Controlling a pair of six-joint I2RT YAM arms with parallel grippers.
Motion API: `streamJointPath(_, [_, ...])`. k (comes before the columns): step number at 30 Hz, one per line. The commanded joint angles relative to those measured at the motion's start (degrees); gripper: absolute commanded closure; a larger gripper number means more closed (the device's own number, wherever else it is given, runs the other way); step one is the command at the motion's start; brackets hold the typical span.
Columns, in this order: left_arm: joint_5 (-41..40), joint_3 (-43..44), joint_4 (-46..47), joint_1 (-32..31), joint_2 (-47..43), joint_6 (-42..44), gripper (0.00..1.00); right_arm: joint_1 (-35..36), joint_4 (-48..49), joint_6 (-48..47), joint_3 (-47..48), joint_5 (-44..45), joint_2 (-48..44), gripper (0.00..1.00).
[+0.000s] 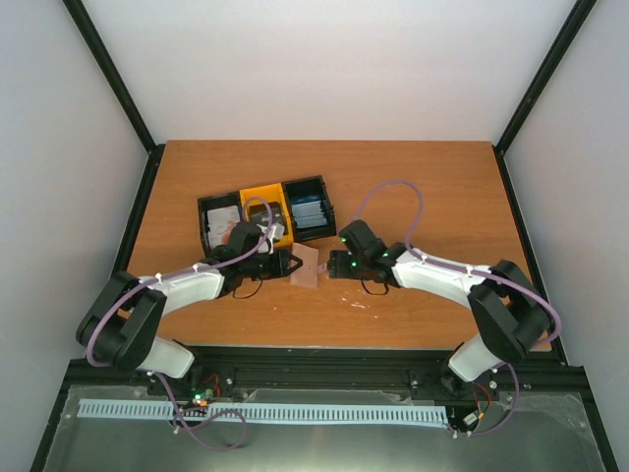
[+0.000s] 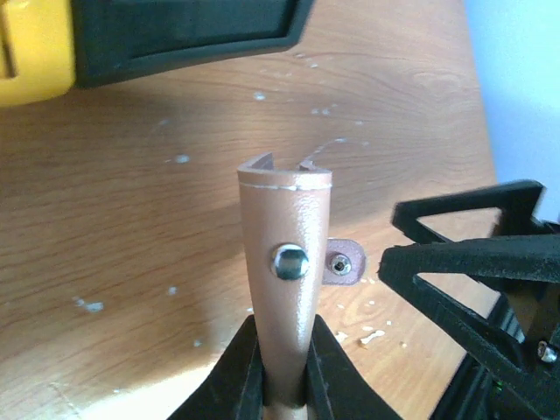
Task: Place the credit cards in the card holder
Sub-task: Open the card holder at the center of the board.
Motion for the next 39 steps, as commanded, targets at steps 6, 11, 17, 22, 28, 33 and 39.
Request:
streamJointPath(6, [7.1,-0.2,4.6,0.4,-8.3,1.8,0.99,-3.9,16.7,-2.4,-4.4,-21.6,-3.2,0.32])
streamJointPath(11, [6.9,-2.2,6.7,1.4,-10.9,1.4,0.99,-4.4,16.1,-0.6,-5.6,-17.3,-4.1,0.63])
streamJointPath(17, [7.9,-2.4,7.2,1.5,-9.7,1.2,0.99,-4.5,20.9,-0.7,-7.1,-19.9,-5.5,0.74])
streamJointPath(22, [7.8,-2.5,7.3,1.6,-9.5,0.9,0.99,-4.4,23.2,-0.6,-8.1,-20.8,-5.7,0.74])
streamJointPath(28, [7.2,-2.8,7.3,1.7,-9.6,0.5,0.98,-4.4,26.0,0.0,-8.9,-24.1,-5.0,0.95])
streamJointPath(33, [4.4,-3.6,5.9,1.9,-8.8,-0.2,0.57,-4.4,19.8,-1.3,-7.4,-22.6,-6.5,0.97])
streamJointPath(39, [0.1,-3.7,2.4,2.0,-3.4,-1.1,0.32,-4.3,11.0,-3.2,-4.1,-23.8,-4.5,0.97])
